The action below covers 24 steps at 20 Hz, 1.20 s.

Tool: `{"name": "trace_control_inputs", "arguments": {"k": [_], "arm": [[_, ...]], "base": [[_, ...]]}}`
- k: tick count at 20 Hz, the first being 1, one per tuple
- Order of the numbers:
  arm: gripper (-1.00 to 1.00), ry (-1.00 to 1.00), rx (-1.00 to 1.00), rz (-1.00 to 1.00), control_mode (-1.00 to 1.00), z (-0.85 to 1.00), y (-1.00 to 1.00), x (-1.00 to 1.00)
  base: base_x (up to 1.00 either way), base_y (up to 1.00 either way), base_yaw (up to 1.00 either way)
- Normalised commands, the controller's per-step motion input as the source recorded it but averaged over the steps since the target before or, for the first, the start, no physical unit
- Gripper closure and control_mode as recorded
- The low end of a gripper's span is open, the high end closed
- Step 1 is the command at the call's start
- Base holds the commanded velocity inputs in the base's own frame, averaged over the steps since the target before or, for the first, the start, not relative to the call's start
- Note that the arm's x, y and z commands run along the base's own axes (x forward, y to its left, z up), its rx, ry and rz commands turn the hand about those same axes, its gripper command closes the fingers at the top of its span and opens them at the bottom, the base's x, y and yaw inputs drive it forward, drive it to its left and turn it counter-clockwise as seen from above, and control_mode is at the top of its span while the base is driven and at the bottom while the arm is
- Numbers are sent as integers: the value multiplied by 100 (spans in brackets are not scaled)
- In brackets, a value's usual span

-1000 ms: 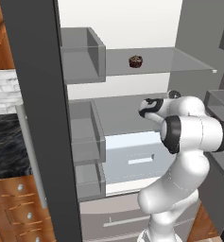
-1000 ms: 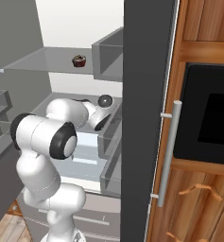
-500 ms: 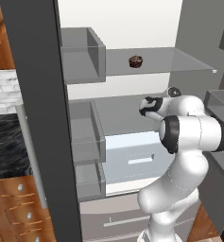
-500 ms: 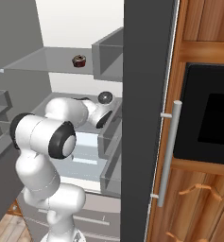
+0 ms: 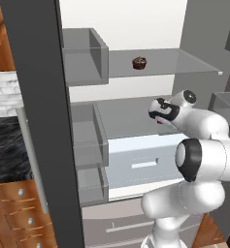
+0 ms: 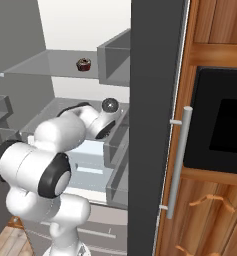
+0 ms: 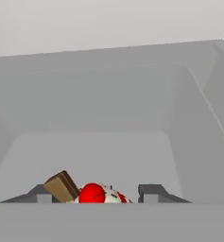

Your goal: Take the cupcakes from the fridge and place them on the empty tray on the dining counter.

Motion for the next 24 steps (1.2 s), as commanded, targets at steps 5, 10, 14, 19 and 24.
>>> {"name": "trace_control_inputs", "arguments": {"k": [5,10,14,19,24], "arm": [[100,2,-10,18,-100,97,35,-66],[100,1,-19,7,-100,65,58,-83],[100,-11,-8,2,-100,56,13,-100],[100,-7,-1,8,-100,81,9,-100],[100,4,0,8,-100,77,9,-100]], "base": [[0,0,0],[0,0,0],[0,0,0],[0,0,0],[0,0,0]]}}
